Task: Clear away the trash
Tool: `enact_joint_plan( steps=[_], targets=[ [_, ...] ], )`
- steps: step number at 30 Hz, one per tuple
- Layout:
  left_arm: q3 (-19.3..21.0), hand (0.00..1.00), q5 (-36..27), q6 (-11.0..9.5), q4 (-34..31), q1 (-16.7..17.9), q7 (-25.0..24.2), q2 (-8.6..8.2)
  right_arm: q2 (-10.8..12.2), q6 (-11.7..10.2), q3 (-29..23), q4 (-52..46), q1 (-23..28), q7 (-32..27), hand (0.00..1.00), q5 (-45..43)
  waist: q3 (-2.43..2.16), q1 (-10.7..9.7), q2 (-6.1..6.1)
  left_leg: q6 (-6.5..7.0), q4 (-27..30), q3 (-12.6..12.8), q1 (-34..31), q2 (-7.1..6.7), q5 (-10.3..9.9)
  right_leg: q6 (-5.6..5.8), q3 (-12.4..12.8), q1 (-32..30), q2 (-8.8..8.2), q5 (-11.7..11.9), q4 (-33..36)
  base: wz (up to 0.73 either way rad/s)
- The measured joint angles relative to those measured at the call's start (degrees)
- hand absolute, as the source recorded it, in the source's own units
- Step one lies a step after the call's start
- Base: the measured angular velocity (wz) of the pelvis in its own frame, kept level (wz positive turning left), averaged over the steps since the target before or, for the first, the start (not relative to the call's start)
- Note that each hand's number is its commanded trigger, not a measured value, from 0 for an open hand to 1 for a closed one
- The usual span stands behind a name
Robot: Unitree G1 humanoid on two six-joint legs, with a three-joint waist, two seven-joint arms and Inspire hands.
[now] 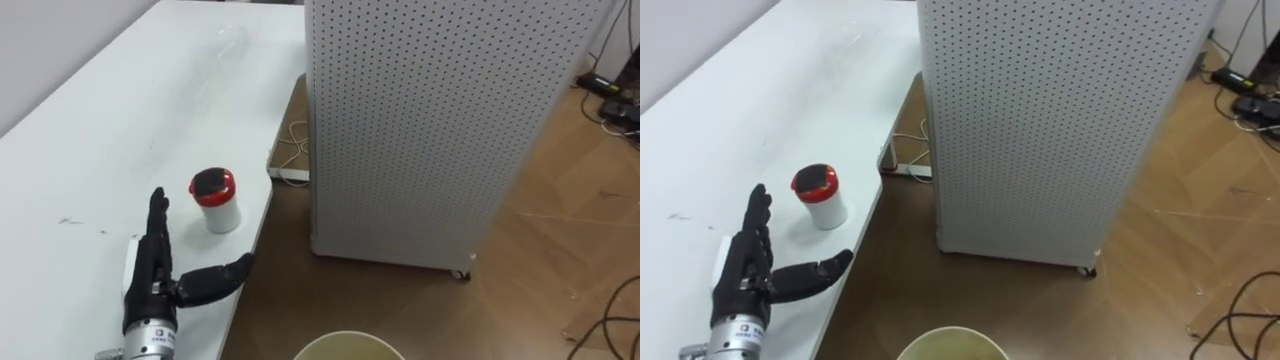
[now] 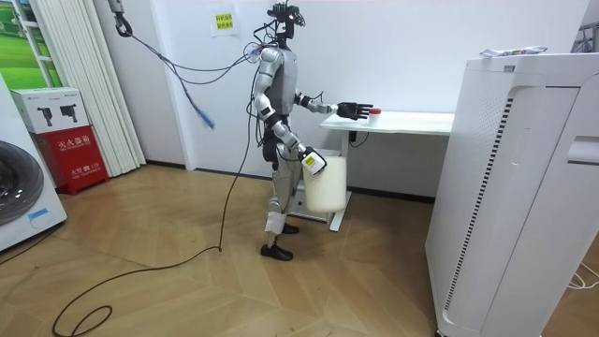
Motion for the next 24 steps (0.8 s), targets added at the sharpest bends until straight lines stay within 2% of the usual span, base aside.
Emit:
enact_joint_plan(
  steps=[6,9,18,19,21,24],
  targets=[
    [-0.01,0.00,-0.34,-0.01,0.32,-0.73,0.86,0.03,-0.03,0.00,0.39,0.01,0.08,0.14,1.00,-0.04,0.08,-0.57,-0.13,0.07,-0.75,0.69,0.67,0.02,0.04,0.02,0.42,-0.03,-0.01,0.04,-0.04,-0.07],
    [-0.01,0.00,-1.09,-0.03,3.83,-4.03,1.53,0.02,-0.10,-0.03,0.54,0.01,-0.02,-0.09,1.00,-0.05,0.23,-0.59,-0.38,0.08,-0.89,0.69,0.77,0.01,0.05,0.02,0.59,-0.08,0.03,0.04,-0.06,0.00],
    [0.11,0.00,-3.30,-0.05,4.77,-8.53,3.45,0.17,-0.17,-0.04,0.60,0.03,0.02,-2.46,1.00,-1.04,0.28,-1.30,-0.44,0.08,-0.88,0.72,0.47,-0.01,0.04,0.15,1.41,-0.35,0.07,0.13,-0.24,0.00],
    [0.07,0.00,-4.64,-0.05,5.30,-9.81,3.69,0.21,-0.22,-0.03,0.61,0.03,0.01,-2.66,1.00,-0.97,0.29,-1.31,-0.40,0.08,-0.85,0.67,0.46,-0.01,0.04,0.16,1.49,-0.35,0.07,0.14,-0.26,-0.03],
    [0.09,0.00,-7.77,-0.05,7.20,-12.79,4.47,0.76,-0.25,-0.03,0.79,0.03,0.00,-3.26,1.00,-0.97,0.29,-1.35,-0.29,0.08,-0.85,0.80,0.47,0.00,0.04,0.16,1.57,-0.41,0.03,0.14,-0.26,-0.04],
    [0.04,0.00,-8.42,-0.05,9.27,-14.28,4.68,1.96,-0.49,-0.03,1.23,0.01,-0.01,-3.70,1.00,-0.94,0.31,-1.37,0.00,0.08,-0.92,1.04,0.73,0.01,0.04,0.16,1.73,-0.37,0.01,0.14,-0.26,-0.08]
  ],
)
